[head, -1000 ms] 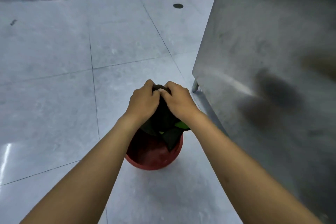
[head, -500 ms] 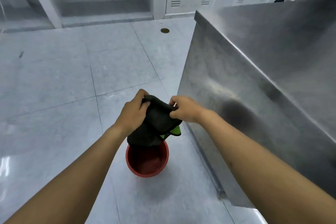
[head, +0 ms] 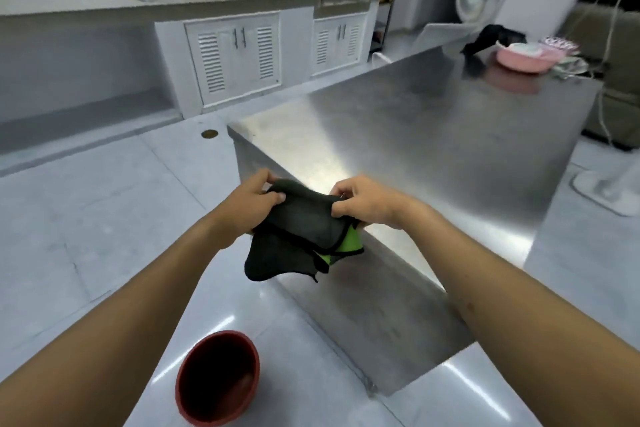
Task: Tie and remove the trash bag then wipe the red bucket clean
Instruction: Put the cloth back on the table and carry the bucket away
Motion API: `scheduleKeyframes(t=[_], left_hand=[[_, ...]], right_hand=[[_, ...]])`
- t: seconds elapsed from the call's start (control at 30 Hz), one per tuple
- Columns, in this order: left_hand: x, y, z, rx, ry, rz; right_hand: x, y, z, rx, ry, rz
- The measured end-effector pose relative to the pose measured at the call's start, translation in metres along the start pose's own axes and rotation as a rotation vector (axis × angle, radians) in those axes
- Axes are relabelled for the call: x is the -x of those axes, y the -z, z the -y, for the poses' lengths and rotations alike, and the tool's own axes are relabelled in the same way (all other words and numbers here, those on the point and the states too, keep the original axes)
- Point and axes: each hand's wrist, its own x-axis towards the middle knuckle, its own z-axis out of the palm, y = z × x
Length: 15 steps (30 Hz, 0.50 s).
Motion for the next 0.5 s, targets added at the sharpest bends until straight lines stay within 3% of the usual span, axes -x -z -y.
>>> scheduleKeyframes(t=[0.27,0.5], left_hand=[[-0.061,-0.128,-0.118,0.165,0.095,0.281],[-0.118,-0.237,-0.13,-0.113,0.018,0.377]], right_hand=[[0.073,0.144,-0.082,-0.165,-0.198,-0.159],[0.089,0.18,-0.172,-0.127,-0.352,-0.305]])
